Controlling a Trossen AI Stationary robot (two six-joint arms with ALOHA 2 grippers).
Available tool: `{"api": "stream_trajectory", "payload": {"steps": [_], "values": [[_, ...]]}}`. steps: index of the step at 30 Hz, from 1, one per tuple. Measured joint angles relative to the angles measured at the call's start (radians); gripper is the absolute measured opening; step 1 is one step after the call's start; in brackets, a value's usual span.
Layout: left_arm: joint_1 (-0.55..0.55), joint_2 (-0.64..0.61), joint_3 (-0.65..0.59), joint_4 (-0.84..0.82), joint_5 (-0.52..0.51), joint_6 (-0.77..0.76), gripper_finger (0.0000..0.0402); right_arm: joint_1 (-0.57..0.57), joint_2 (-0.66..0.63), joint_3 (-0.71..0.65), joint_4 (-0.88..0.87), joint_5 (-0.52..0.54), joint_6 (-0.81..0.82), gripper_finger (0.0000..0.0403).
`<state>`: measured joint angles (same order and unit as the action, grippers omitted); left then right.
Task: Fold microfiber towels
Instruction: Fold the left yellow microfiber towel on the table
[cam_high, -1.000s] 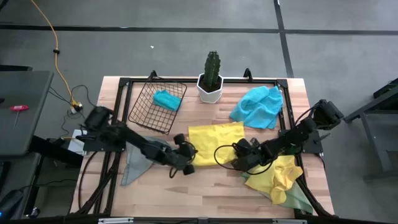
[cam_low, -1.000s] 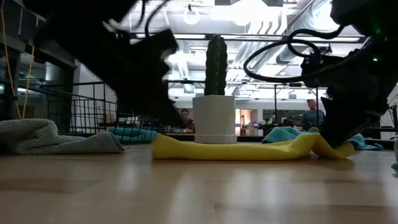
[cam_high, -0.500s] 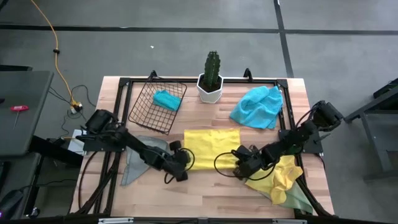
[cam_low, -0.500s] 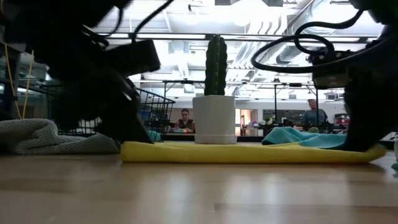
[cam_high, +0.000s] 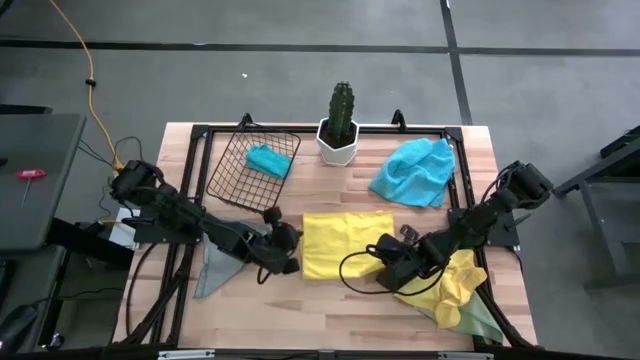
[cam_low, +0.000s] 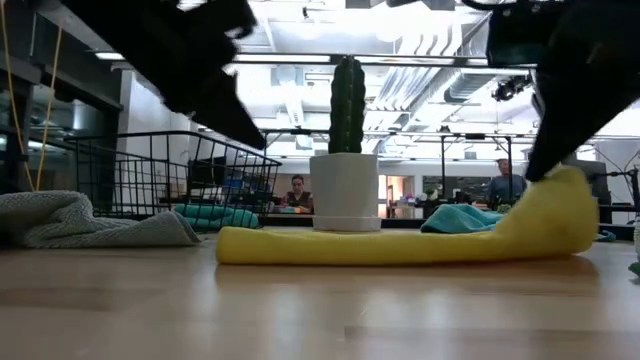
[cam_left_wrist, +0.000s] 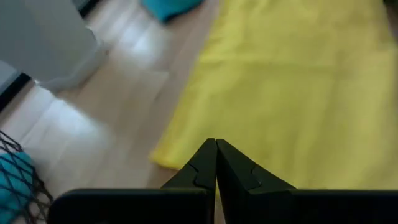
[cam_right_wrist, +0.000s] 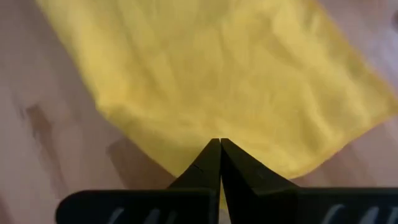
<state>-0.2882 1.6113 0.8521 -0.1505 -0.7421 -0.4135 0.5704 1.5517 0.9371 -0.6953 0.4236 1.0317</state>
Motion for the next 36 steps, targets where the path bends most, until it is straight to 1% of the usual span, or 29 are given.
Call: {"api": "stream_trajectory", "payload": {"steps": [2,5,8,10,12,14,17,23,26,28,32,36], "values": [[0.048,0.005,0.0,0.001,0.037,0.006,0.0001,-0.004,0.0,0.004,0.001,0.047,-0.018,0.0],[0.132,0.028,0.001,0.021,0.1,0.02,0.0011,-0.009,0.0,-0.004,-0.003,0.077,-0.012,0.0],[0.201,0.025,0.002,0.02,0.147,0.041,0.0032,-0.01,0.0,-0.023,0.026,0.068,0.017,0.0001],[0.227,0.025,0.002,0.02,0.153,0.056,0.0049,-0.002,0.0,-0.044,0.054,0.011,0.025,0.0005],[0.237,0.021,0.001,0.026,0.164,0.078,0.0066,0.011,0.0,-0.061,0.087,-0.051,0.036,0.0011],[0.236,0.019,0.0,0.035,0.182,0.094,0.0081,0.027,0.0,-0.072,0.106,-0.069,0.049,0.0022],[0.236,0.019,0.0,0.041,0.214,0.11,0.0102,0.051,0.0,-0.072,0.11,-0.068,0.076,0.005],[0.237,0.018,0.0,0.05,0.237,0.132,0.0131,0.08,0.0,-0.072,0.088,-0.039,0.09,0.0129],[0.264,0.033,0.024,0.04,0.294,0.104,0.0142,0.079,0.0,-0.072,0.081,-0.007,0.093,0.0155],[0.28,0.048,0.052,0.0,0.34,0.102,0.0147,0.075,0.0,-0.072,0.081,-0.003,0.089,0.0166],[0.274,0.062,0.137,-0.061,0.343,0.123,0.0152,0.071,0.0,-0.072,0.078,-0.005,0.088,0.0172],[0.263,0.063,0.205,-0.109,0.347,0.257,0.0152,0.071,-0.001,-0.072,0.073,-0.008,0.086,0.0172]]}}
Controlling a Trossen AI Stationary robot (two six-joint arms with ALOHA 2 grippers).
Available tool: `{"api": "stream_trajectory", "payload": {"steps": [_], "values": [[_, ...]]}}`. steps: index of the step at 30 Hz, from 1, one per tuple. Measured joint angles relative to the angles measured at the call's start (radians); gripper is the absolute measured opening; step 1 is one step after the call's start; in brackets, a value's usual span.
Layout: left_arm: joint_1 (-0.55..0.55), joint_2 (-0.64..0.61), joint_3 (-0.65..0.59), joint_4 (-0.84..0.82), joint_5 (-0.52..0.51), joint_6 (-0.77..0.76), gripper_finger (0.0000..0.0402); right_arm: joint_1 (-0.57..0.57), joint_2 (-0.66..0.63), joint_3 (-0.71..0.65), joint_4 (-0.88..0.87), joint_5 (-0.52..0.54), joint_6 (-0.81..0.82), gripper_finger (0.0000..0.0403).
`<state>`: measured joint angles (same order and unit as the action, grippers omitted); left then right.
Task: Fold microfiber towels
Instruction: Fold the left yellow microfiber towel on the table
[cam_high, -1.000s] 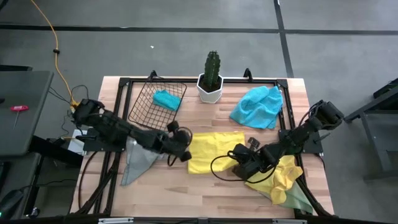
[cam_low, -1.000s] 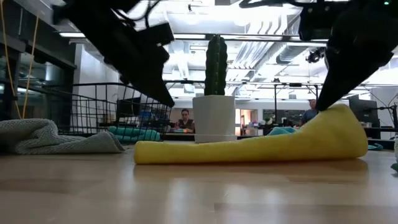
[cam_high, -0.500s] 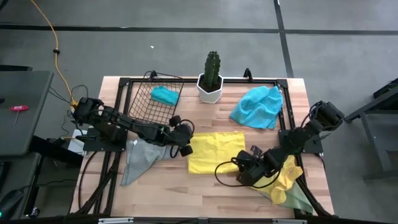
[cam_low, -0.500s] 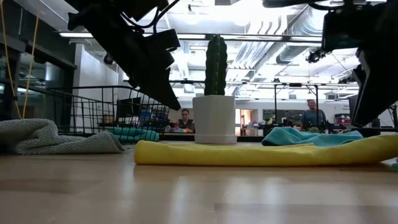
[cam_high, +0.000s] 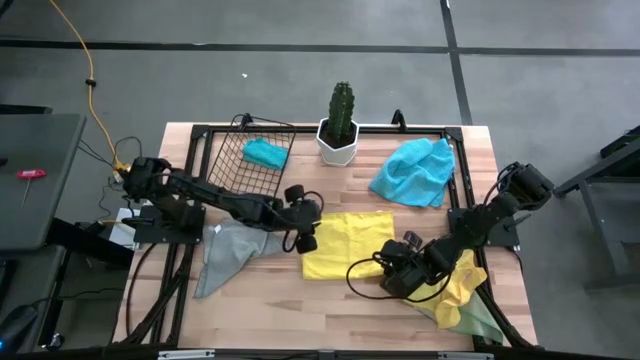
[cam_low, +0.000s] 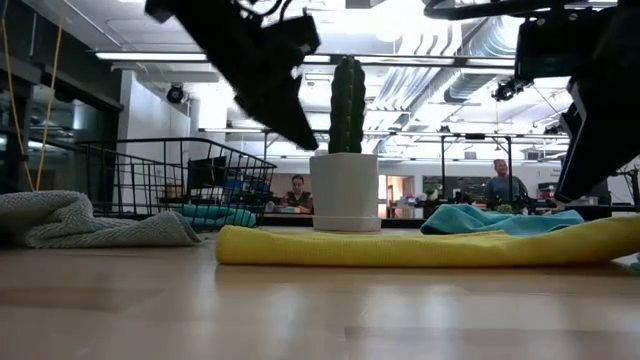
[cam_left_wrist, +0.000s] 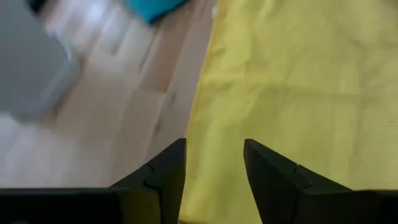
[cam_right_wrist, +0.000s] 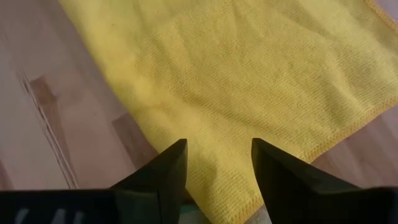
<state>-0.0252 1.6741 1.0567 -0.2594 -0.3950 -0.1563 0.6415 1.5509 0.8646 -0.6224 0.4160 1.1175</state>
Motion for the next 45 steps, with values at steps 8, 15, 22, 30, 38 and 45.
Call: {"api": "stream_trajectory", "payload": {"steps": [8,15,22,30,38,45], "values": [[0.09,0.083,0.183,-0.337,0.179,0.328,0.0152,0.0,0.0,0.0,-0.001,-0.003,-0.013,0.0172],[0.143,0.187,0.241,-0.38,0.289,0.643,0.0152,0.0,0.0,0.0,0.001,-0.001,-0.049,0.0172],[0.143,0.27,0.242,-0.427,0.249,0.689,0.0152,0.001,0.0,0.0,0.005,0.007,-0.051,0.0172],[0.157,0.281,0.242,-0.435,0.238,0.657,0.0152,0.001,0.0,-0.003,0.012,0.047,-0.069,0.0172],[0.212,0.281,0.242,-0.446,0.307,0.597,0.0152,0.001,0.0,-0.003,0.026,0.047,-0.068,0.0172],[0.222,0.281,0.242,-0.453,0.362,0.601,0.0152,0.001,0.0,-0.004,0.031,0.047,-0.068,0.0172]]}}
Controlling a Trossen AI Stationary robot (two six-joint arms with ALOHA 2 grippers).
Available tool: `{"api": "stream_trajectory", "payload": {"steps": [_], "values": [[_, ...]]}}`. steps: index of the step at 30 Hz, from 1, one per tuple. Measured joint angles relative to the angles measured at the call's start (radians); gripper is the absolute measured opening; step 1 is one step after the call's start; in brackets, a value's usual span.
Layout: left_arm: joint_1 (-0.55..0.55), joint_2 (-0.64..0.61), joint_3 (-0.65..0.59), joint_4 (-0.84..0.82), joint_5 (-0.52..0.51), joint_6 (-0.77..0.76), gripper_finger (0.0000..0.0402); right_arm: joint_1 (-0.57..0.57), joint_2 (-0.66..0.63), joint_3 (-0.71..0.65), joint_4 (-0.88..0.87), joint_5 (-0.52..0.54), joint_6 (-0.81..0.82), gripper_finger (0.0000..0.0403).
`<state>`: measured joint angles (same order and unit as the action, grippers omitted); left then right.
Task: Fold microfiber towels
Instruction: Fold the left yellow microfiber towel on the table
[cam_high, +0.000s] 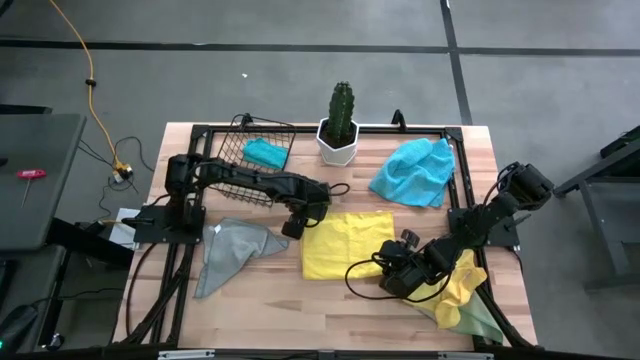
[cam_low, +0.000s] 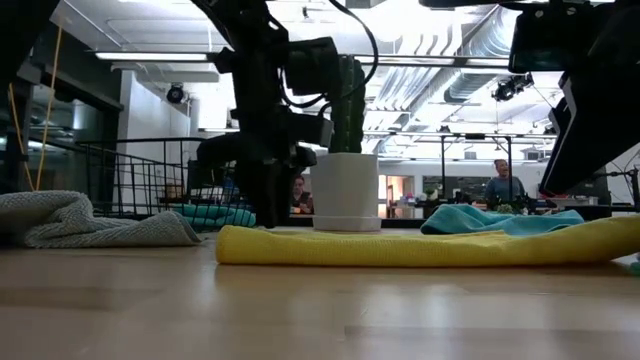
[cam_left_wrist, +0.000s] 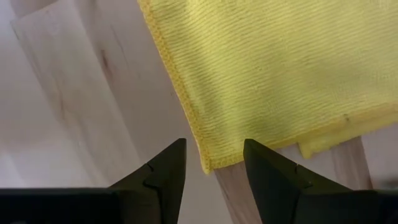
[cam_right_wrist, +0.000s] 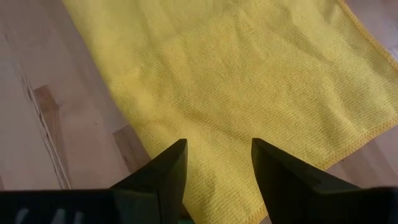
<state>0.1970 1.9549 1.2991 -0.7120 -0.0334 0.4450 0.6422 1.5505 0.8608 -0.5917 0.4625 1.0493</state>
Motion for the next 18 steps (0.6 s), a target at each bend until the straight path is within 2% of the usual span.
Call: {"api": "stream_trajectory", "payload": {"steps": [13,18], "values": [[0.006,0.056,0.005,-0.012,-0.009,0.003,0.0149,0.0,0.0,0.0,0.009,0.0,0.0,0.0172],[0.003,0.049,0.022,-0.039,-0.025,-0.005,0.0113,0.0,0.0,0.0,0.01,0.0,0.0,0.0172]]}}
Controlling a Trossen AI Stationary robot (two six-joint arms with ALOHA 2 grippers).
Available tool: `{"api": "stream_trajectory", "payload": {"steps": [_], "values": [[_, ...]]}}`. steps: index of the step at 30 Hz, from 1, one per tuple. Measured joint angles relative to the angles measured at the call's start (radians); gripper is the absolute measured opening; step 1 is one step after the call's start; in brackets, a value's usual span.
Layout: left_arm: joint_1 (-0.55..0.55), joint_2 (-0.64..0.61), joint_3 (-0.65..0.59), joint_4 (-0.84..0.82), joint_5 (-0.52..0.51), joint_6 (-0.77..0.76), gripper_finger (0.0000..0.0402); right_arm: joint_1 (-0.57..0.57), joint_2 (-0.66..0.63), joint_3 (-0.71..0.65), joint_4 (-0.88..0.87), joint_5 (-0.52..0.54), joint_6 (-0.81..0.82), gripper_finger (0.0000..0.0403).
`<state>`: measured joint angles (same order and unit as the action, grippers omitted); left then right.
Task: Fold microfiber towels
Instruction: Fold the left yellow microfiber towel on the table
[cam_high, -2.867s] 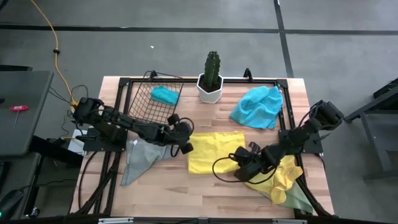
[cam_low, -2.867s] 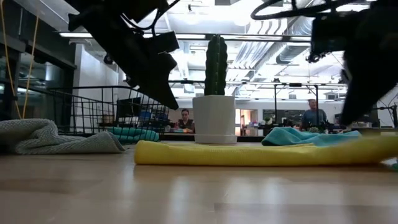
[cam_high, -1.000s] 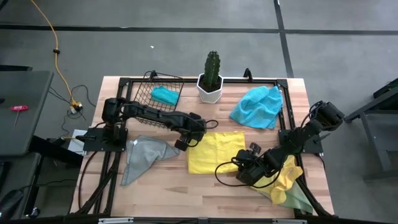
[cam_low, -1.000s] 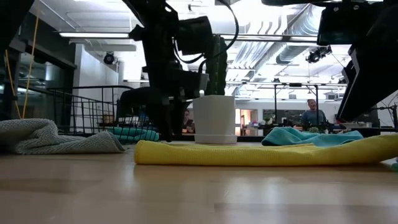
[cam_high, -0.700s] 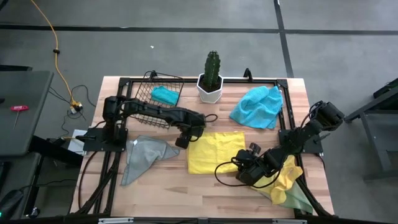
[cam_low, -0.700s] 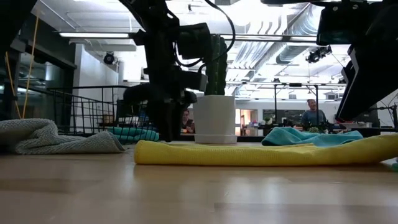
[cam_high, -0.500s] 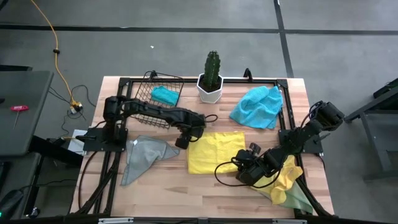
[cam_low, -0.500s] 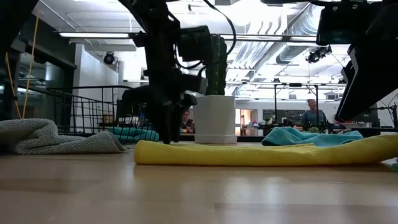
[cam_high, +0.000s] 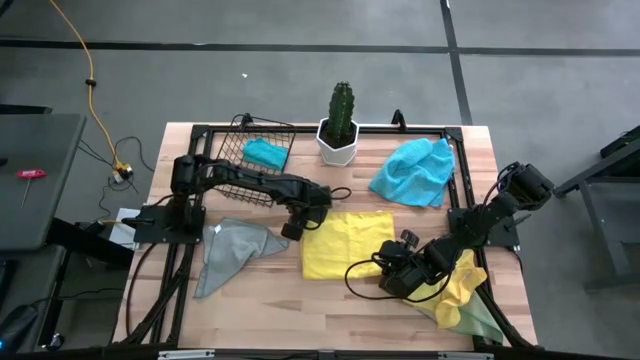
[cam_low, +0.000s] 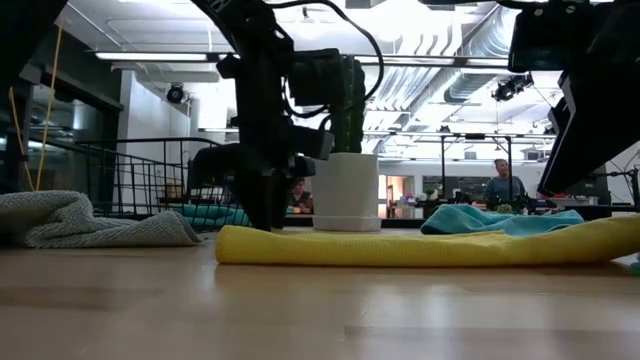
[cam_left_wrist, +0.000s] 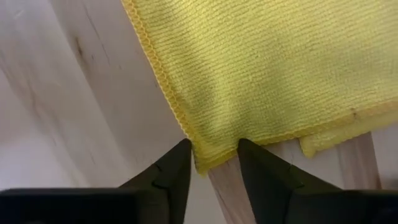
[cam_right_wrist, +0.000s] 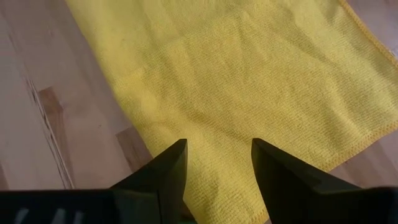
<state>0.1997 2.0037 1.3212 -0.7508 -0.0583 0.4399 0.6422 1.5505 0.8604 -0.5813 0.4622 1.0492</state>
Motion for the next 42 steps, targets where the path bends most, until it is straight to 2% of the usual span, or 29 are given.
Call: {"api": "stream_trajectory", "payload": {"steps": [7,15,22,33,37,42], "values": [[-0.017,-0.016,0.073,-0.046,-0.017,-0.011,0.0012,0.0,0.0,0.0,0.001,0.0,-0.001,0.0172],[-0.046,-0.028,0.109,-0.083,-0.017,-0.032,0.0002,-0.002,-0.001,0.0,-0.055,0.08,0.0,0.0172],[-0.035,-0.022,0.098,-0.097,-0.064,-0.071,0.0036,-0.007,-0.001,0.0,-0.066,0.08,0.0,0.0172],[-0.002,0.007,0.098,-0.1,-0.039,0.005,0.0142,-0.007,-0.002,0.0,-0.065,0.087,0.006,0.0172],[0.013,0.015,0.098,-0.087,-0.009,0.004,0.0156,-0.007,-0.002,0.0,-0.059,0.088,0.006,0.0172],[0.035,0.015,0.098,-0.096,0.014,-0.018,0.0155,-0.007,-0.002,0.001,-0.051,0.088,0.007,0.0172]]}}
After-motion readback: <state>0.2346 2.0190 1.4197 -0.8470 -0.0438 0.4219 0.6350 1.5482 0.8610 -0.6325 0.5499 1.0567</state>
